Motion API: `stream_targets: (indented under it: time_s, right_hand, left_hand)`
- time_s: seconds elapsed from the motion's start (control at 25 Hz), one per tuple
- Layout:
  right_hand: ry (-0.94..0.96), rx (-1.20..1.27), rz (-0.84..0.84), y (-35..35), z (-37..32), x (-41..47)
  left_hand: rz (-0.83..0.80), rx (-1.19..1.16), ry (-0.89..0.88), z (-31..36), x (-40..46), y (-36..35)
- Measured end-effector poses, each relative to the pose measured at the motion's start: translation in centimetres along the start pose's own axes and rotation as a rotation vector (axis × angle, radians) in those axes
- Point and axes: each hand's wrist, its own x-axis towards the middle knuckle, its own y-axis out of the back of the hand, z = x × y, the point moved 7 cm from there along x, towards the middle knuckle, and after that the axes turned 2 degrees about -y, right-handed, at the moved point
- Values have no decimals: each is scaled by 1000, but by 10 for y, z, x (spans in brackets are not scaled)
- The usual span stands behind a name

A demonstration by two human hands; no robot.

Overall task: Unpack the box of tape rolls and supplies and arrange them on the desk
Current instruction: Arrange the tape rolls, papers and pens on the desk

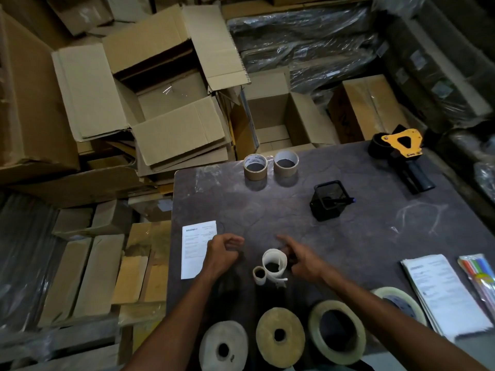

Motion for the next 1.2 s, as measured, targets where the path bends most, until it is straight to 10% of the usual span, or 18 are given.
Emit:
stream_targets:
  time_s: [0.6,1.2]
  right_hand:
    - [-71,-183,611,145,-71,144]
    - [-151,-198,584,173,-66,208]
  left_hand:
    - [185,-47,27,83,162,-14]
    - [150,220,-22,76,241,-15]
